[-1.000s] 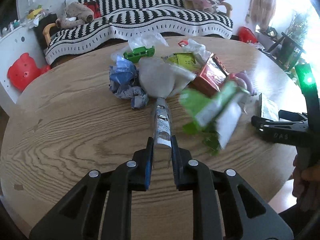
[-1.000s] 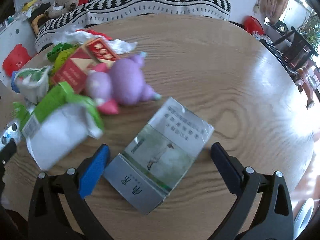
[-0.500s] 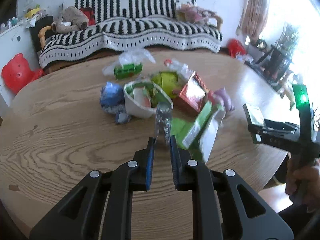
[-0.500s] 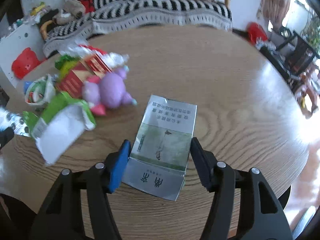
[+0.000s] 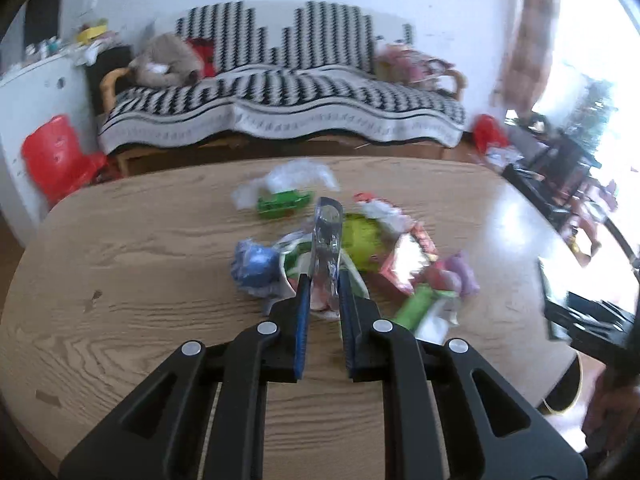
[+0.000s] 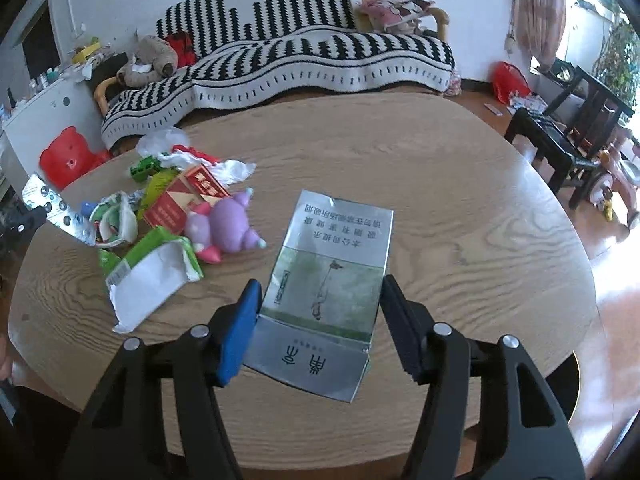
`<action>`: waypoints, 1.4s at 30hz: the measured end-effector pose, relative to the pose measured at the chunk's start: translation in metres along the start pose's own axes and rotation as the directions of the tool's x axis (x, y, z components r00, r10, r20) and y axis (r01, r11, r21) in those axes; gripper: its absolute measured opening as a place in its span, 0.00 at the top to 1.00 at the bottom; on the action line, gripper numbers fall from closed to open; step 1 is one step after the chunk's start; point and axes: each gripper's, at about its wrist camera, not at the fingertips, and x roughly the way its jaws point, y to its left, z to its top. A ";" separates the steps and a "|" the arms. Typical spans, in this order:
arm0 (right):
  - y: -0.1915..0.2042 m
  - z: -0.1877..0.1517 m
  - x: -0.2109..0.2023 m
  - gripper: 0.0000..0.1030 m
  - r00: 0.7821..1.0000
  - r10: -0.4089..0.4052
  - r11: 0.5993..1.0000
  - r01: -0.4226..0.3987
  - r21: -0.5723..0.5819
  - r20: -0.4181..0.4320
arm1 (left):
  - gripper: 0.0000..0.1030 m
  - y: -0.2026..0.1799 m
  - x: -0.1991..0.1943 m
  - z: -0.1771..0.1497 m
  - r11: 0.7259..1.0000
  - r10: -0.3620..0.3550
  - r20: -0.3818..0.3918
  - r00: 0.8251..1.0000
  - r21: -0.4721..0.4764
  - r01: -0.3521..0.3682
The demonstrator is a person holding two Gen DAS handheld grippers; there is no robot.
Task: Collect trash
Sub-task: 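Carry both items to the black bin and open both tools over it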
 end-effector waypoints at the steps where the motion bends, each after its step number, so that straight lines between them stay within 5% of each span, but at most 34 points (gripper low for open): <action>1: 0.000 -0.001 0.000 0.42 1.000 -0.003 1.000 0.003 -0.002 -0.001 | 0.88 0.001 0.001 0.000 1.000 -0.023 -0.011 1.000 -0.016 0.023; 12: -0.032 -0.005 -0.033 0.42 0.998 -0.003 0.999 0.000 0.042 0.062 | 0.90 -0.040 -0.020 0.008 0.998 -0.067 0.071 0.995 0.024 0.066; 20: -0.102 -0.024 -0.066 0.42 0.993 -0.080 0.986 0.067 0.152 0.082 | 0.90 -0.158 -0.017 -0.001 0.949 -0.254 0.012 0.967 0.194 0.247; 26: -0.180 -0.059 -0.092 0.42 0.986 -0.158 0.953 0.137 0.271 0.057 | 0.90 -0.276 -0.009 -0.037 0.849 -0.409 -0.106 0.906 0.320 0.421; 35: -0.295 -0.127 -0.114 0.41 0.979 -0.201 0.865 0.194 0.463 -0.034 | 0.90 -0.421 0.018 -0.114 0.682 -0.540 -0.314 0.781 0.380 0.625; 42: -0.354 -0.170 -0.105 0.41 0.981 -0.159 0.787 0.194 0.585 -0.111 | 0.90 -0.464 0.048 -0.161 0.628 -0.537 -0.430 0.726 0.370 0.684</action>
